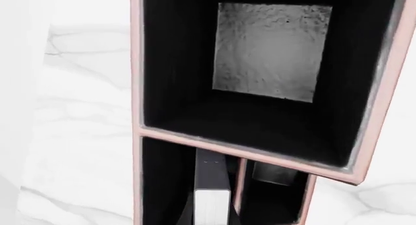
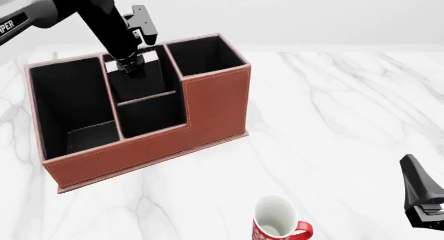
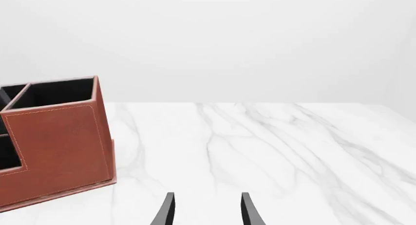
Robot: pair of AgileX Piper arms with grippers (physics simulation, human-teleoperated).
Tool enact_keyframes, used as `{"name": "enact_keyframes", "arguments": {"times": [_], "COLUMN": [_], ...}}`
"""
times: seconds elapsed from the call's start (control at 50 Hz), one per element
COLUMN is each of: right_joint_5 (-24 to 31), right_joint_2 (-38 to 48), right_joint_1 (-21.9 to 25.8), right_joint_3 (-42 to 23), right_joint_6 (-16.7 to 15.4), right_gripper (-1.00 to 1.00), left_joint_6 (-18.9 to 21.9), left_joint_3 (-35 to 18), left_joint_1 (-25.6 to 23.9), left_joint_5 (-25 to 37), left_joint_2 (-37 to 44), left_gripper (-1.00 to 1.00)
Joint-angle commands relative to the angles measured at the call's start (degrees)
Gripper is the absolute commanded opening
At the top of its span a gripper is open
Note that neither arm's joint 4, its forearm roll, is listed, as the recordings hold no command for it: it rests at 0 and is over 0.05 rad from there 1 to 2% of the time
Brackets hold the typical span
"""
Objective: Pick up the book and place it in the front compartment of the caddy.
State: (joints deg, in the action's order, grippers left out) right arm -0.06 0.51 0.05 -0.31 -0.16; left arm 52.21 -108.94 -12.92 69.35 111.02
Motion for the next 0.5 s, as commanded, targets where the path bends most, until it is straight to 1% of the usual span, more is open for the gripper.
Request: {"name": "enact_keyframes", "arguments": {"times": [0.02,0.06,0.08,0.1,0.12,0.16,0.18,0.2,0.22,0.26,0.28,0.3,0.34,0.38,0.4,0.44,0.5], "right_joint_5": [-0.09,-0.09,-0.09,-0.09,-0.09,-0.09,-0.09,-0.09,-0.09,-0.09,-0.09,-0.09,-0.09,-0.09,-0.09,-0.09,-0.09], "right_joint_2": [0.06,0.06,0.06,0.05,0.05,0.05,0.05,0.05,0.05,0.05,0.06,0.06,0.06,0.06,0.05,0.05,0.05], "right_joint_1": [0.01,0.01,0.01,0.01,0.0,0.02,0.02,0.0,0.0,0.01,0.01,0.01,0.01,0.0,0.01,0.01,0.01], "right_joint_3": [0.02,0.02,0.02,0.02,0.02,0.02,0.02,0.02,0.02,0.02,0.02,0.02,0.02,0.02,0.02,0.02,0.02], "right_joint_6": [0.06,0.06,0.05,0.06,0.06,0.05,0.05,0.06,0.06,0.07,0.06,0.07,0.06,0.06,0.06,0.05,0.06], "right_gripper": [1.0,1.0,1.0,1.0,1.0,1.0,1.0,1.0,1.0,1.0,1.0,1.0,1.0,1.0,1.0,1.0,1.0], "left_joint_6": [0.4,1.31,2.88,2.24,0.35,1.99,2.0,-0.55,-0.57,1.0,0.78,-0.6,0.47,0.46,-0.35,0.16,-0.46], "left_joint_3": [0.19,1.87,4.09,3.29,0.93,3.37,3.44,0.42,0.22,2.32,2.16,0.38,1.69,2.0,1.07,1.88,1.41], "left_joint_1": [0.55,1.18,2.57,2.08,0.24,1.68,1.69,-0.48,-0.5,0.83,0.65,-0.33,0.55,0.52,0.02,0.41,0.0], "left_joint_5": [-1.08,-2.12,-3.61,-3.35,-1.65,-3.41,-3.45,-1.37,-1.26,-3.09,-3.02,-1.96,-3.06,-3.34,-2.77,-3.64,-3.65], "left_joint_2": [1.86,1.66,0.83,1.34,2.86,2.21,2.17,4.3,4.39,3.84,4.16,5.18,4.89,5.1,5.73,5.7,6.46], "left_gripper": [-1.0,-1.0,-1.0,-1.0,-1.0,-1.0,-1.0,-1.0,-1.0,-1.0,-1.0,-1.0,-1.0,-1.0,-1.0,-1.0,-1.0]}}
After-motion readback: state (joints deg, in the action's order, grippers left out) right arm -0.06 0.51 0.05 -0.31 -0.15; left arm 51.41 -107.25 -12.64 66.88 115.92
